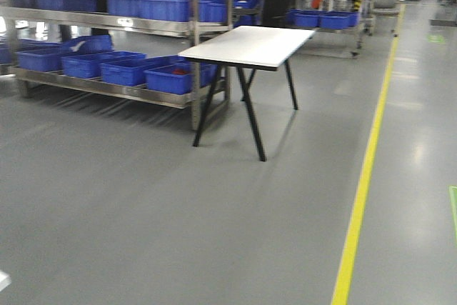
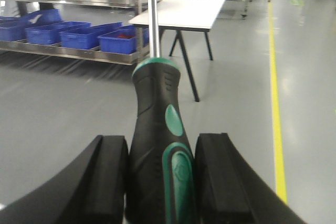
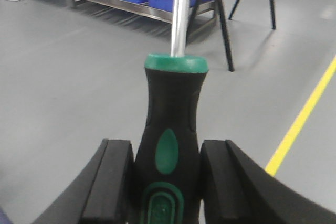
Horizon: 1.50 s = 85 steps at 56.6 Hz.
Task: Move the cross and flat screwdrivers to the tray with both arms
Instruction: 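Hold both screwdrivers while the base turns away from the table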
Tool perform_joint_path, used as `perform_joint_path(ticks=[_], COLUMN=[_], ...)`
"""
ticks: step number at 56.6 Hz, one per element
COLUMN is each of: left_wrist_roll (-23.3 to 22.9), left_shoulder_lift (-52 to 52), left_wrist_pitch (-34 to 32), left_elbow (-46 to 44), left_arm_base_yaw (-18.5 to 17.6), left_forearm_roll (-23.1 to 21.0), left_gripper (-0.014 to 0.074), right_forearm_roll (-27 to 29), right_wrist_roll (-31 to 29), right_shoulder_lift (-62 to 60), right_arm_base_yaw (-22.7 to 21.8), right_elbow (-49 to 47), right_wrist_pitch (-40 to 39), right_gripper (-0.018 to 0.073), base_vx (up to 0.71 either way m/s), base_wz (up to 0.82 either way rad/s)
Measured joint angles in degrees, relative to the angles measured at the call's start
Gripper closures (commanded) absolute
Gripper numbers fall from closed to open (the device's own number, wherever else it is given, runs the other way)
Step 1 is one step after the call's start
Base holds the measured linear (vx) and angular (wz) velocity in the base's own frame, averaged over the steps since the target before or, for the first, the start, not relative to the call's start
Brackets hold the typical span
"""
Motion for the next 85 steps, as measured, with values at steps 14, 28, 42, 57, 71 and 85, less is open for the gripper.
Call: perform_joint_path(ticks=[14, 28, 42, 57, 71, 85], left_wrist_roll=[0.0, 0.0, 0.0, 0.0, 0.0, 0.1], left_shoulder_lift=[0.0, 0.0, 0.0, 0.0, 0.0, 0.0], left_wrist_pitch=[0.0, 0.0, 0.0, 0.0, 0.0, 0.0], left_elbow=[0.0, 0.0, 0.0, 0.0, 0.0, 0.0], left_arm_base_yaw=[0.0, 0.0, 0.0, 0.0, 0.0, 0.0], left_forearm_roll=[0.0, 0.0, 0.0, 0.0, 0.0, 0.0], left_gripper=[0.0602, 0.0602, 0.0602, 0.0602, 0.0602, 0.0602], right_forearm_roll=[0.0, 0.0, 0.0, 0.0, 0.0, 0.0], right_wrist_roll=[0.0, 0.0, 0.0, 0.0, 0.0, 0.0], right_shoulder_lift=[0.0, -0.1, -0.1, -0.1, -0.1, -0.1], right_arm_base_yaw=[0.0, 0.0, 0.0, 0.0, 0.0, 0.0], right_elbow=[0.0, 0.0, 0.0, 0.0, 0.0, 0.0], right_wrist_pitch=[0.0, 0.0, 0.0, 0.0, 0.0, 0.0], right_gripper=[0.0567, 0.0567, 0.0567, 0.0567, 0.0567, 0.0567], base_vx=[0.19, 0.29, 0.38, 0.44, 0.49, 0.5], base_wz=[-0.37, -0.16, -0.04, -0.01, 0.07, 0.27])
